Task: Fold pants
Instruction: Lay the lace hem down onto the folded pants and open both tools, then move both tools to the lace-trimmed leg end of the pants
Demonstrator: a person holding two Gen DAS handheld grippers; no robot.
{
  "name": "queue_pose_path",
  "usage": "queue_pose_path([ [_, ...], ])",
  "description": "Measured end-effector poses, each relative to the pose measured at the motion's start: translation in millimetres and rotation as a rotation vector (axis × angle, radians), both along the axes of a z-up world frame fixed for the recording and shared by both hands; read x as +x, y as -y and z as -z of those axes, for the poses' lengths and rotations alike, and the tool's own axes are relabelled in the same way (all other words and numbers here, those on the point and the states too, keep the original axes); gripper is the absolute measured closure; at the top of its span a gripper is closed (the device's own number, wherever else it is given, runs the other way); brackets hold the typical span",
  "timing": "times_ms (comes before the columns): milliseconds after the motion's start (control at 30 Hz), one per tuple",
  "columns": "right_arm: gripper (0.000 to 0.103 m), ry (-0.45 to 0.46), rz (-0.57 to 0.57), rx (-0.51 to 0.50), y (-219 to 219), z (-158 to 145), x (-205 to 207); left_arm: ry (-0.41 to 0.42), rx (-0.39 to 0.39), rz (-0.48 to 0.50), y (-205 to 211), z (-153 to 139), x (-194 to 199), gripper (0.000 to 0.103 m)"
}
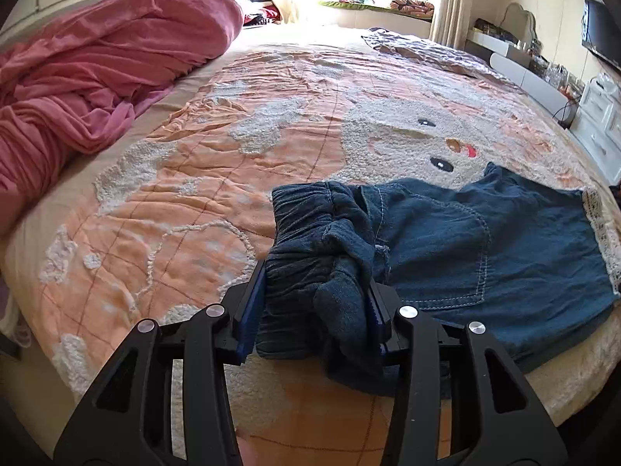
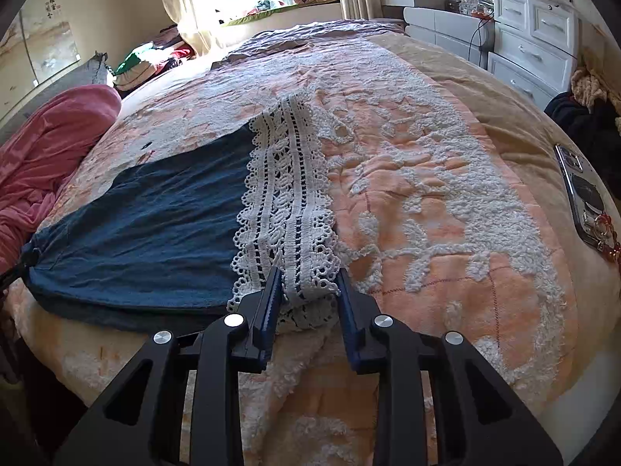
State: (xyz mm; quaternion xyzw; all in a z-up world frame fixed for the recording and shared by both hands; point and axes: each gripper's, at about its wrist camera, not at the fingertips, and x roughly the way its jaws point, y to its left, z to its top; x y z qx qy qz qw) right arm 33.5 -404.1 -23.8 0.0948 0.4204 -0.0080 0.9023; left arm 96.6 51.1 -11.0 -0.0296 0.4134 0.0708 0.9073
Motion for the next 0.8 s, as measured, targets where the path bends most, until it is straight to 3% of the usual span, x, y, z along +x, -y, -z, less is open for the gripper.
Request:
queue_pose_path([
  [100,0.067,-0.010,0.010,0.009,1,6,0,-0.019,-0.018,-0.004,-4,18,3,0.063],
  [233,0.059,-0.007,0.027,0.040,6,4,1,-0.012,-0.050,0.001,-10,14,1,0.056],
  [333,0.050,0.014,0.040,0.064,8,-1,-5,-0.005,-0.079,-0.003,-11,2,-5,0.051],
  [400,0.044,0.040,0.052,0.048,6,-8,-9,0.013,-0.052,-0.002,-8,-9,-10,0.047],
  [533,0.041,0.104,0.072,0.051,7,-21,-17,0.076,0.011,0.011,2,-36,-20,0.031],
  [600,0.036,0.130,0.085,0.064,9,-27,-20,0.098,0.045,0.018,9,-47,-22,0.030],
  [800,0.026,0.172,0.089,0.086,3,-46,-13,0.148,0.004,0.106,44,-75,-27,0.020],
])
